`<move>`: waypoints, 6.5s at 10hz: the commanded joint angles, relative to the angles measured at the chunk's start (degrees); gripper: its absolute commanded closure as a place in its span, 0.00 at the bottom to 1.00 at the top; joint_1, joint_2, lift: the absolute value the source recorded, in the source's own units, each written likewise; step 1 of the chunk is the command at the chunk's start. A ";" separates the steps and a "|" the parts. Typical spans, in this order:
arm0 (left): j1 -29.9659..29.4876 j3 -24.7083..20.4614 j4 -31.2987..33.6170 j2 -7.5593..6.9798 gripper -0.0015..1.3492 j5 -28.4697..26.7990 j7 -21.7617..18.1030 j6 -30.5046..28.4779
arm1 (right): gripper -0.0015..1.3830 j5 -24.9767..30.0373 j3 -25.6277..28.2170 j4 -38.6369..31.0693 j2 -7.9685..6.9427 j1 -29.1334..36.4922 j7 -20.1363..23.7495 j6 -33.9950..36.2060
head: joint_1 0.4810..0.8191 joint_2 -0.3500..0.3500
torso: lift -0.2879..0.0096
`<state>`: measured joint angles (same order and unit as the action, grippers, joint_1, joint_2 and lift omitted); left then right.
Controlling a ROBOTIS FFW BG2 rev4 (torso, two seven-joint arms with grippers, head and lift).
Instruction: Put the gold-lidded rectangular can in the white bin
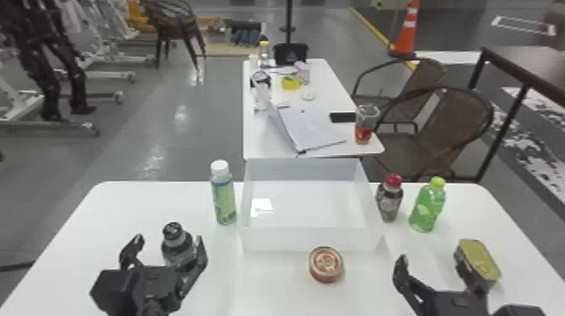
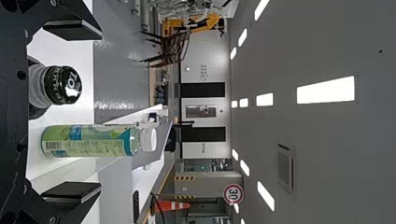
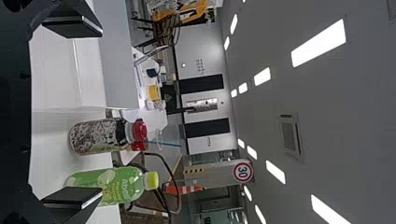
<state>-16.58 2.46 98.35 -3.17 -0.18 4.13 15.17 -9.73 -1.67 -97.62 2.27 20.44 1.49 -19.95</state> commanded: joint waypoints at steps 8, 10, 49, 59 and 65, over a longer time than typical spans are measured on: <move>-0.03 -0.09 0.00 0.00 0.12 0.00 0.00 0.12 | 0.07 -0.47 0.09 -0.73 0.54 0.57 0.00 0.00 | 0.20 0.50 | 0.63; -0.03 0.00 -0.18 0.00 0.12 0.00 0.00 0.03 | 0.07 -1.79 1.93 -1.61 1.07 2.24 0.00 0.00 | 0.20 0.50 | 0.63; -0.47 -3.08 -1.94 3.32 0.12 -0.35 -3.34 1.44 | 0.12 0.15 21.00 42.07 7.84 -24.92 24.70 1.49 | 0.20 0.50 | 0.63; 0.23 -3.87 -2.90 3.32 0.12 -0.88 -5.18 1.79 | 0.60 -1.61 20.39 40.93 6.17 -24.74 25.22 0.61 | 0.20 0.50 | 0.63; 0.85 -3.43 -3.52 3.32 0.12 -0.53 -5.18 1.97 | 0.60 -6.80 13.45 14.03 3.80 -18.94 26.37 18.37 | 0.20 0.50 | 0.63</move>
<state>-15.81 -1.11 94.86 0.00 -0.79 -1.05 17.13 -16.02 12.64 -82.16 6.03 2.06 27.72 -3.03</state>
